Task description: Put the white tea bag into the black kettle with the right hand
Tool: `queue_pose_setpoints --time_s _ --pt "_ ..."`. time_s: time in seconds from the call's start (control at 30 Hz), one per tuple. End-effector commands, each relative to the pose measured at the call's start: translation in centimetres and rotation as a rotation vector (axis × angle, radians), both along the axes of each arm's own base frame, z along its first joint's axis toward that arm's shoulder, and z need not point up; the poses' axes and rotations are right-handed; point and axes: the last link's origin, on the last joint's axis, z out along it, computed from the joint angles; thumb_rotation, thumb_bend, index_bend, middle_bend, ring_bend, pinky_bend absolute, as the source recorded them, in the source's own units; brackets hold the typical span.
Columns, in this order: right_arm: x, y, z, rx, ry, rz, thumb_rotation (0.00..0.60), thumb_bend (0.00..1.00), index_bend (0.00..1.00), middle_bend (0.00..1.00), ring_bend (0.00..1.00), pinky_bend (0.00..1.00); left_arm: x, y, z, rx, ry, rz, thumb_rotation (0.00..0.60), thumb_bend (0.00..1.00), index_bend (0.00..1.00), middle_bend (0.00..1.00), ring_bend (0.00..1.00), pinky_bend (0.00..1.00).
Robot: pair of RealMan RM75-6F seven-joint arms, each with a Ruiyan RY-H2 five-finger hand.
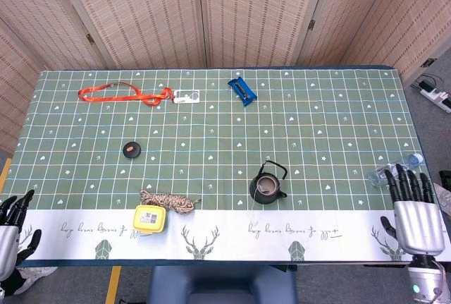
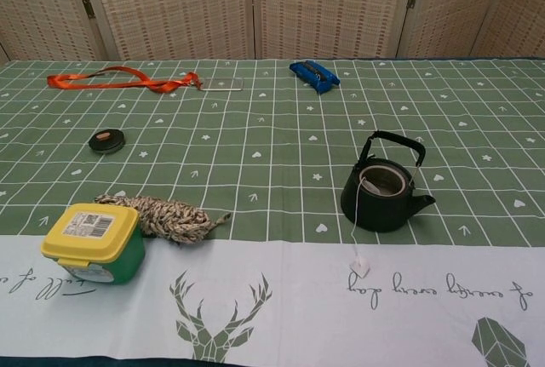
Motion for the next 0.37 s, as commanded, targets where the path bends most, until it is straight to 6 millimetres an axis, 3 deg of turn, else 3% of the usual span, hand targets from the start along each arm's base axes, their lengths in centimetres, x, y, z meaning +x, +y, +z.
queue_pose_setpoints --time_s 0.03,0.37 --pt "-2.56 1.82 1.59 -0.095 -0.05 -0.06 0.6 0.24 0.01 0.0 0.0 0.0 -0.13 0.24 -0.35 -0.015 0.007 0.008 0.6 0.37 0.0 0.17 0.11 0.04" --pt "-3.01 1.36 1.66 -0.063 -0.087 -0.054 0.6 0.24 0.01 0.0 0.0 0.0 -0.32 0.66 -0.96 -0.035 0.025 0.017 0.6 0.37 0.0 0.17 0.11 0.04"
